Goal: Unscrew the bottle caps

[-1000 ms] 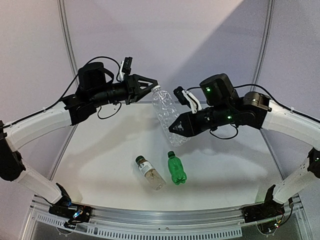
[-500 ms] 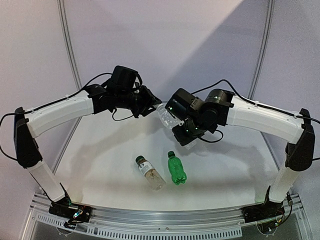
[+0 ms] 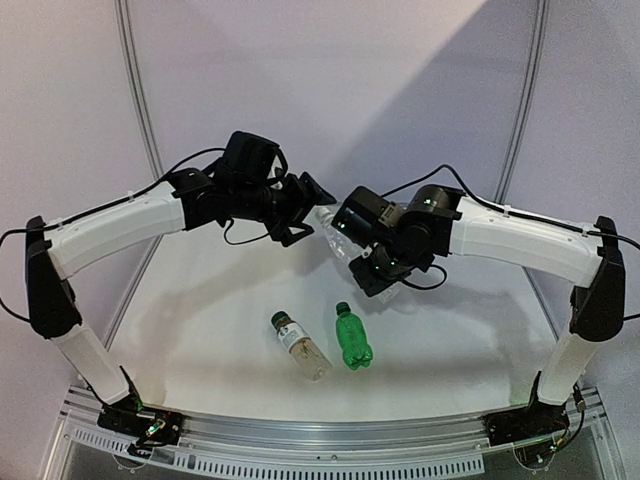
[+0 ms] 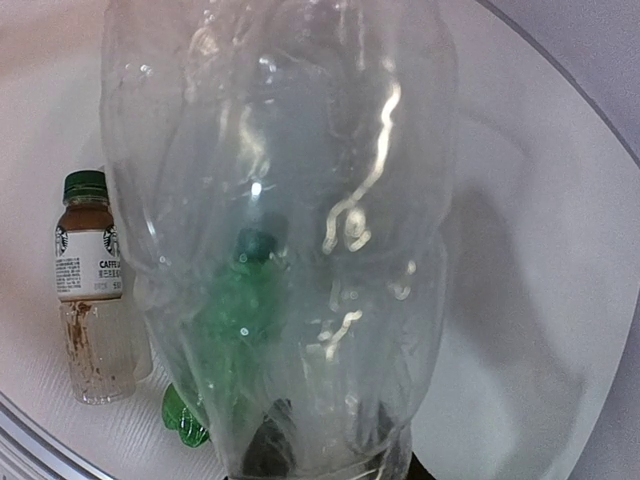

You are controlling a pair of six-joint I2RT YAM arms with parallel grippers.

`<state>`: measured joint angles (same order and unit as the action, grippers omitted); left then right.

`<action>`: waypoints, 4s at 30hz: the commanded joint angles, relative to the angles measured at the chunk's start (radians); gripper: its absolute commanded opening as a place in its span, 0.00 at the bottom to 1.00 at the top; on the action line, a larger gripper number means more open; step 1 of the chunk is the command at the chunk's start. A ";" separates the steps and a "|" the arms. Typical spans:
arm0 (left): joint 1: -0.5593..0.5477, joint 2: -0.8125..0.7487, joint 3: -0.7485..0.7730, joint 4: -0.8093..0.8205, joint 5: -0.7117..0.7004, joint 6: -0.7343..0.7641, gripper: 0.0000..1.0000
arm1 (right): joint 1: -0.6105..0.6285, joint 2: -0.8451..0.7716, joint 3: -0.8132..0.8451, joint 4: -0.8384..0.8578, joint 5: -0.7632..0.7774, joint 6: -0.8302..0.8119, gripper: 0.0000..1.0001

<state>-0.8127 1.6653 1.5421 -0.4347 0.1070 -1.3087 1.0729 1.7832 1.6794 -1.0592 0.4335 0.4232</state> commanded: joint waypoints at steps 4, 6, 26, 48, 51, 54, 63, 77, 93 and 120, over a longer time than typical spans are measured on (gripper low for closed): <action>0.017 -0.241 -0.211 0.208 -0.004 0.175 0.99 | -0.004 -0.079 -0.043 0.081 -0.087 0.008 0.00; 0.037 -0.289 -0.268 0.255 0.046 0.242 0.99 | -0.013 -0.115 -0.072 0.131 -0.169 0.003 0.00; 0.099 -0.330 -0.370 0.743 0.451 0.395 0.78 | -0.053 -0.401 -0.360 0.614 -0.832 -0.011 0.00; 0.078 -0.267 -0.238 0.292 0.155 0.293 0.17 | -0.047 -0.296 -0.212 0.307 -0.370 -0.007 0.00; 0.078 -0.237 -0.198 0.133 0.048 0.206 0.18 | -0.036 -0.235 -0.141 0.200 -0.228 -0.004 0.00; 0.077 -0.195 -0.149 0.024 -0.002 0.153 0.18 | -0.023 -0.190 -0.094 0.130 -0.150 -0.002 0.00; 0.085 -0.094 -0.040 -0.085 -0.014 0.083 0.22 | 0.003 -0.121 -0.058 0.071 -0.123 -0.009 0.00; 0.096 -0.067 -0.010 -0.101 0.001 0.104 0.44 | 0.009 -0.103 -0.077 0.060 -0.145 -0.020 0.00; 0.112 -0.339 -0.301 0.099 -0.064 0.299 0.84 | -0.037 -0.230 -0.281 0.194 -0.248 0.024 0.00; 0.052 -0.255 -0.239 0.617 0.627 0.595 0.97 | -0.097 -0.462 -0.324 0.649 -0.836 0.028 0.00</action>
<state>-0.7403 1.3830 1.2587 0.1188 0.6487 -0.7258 0.9794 1.3304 1.3590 -0.4576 -0.3336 0.4423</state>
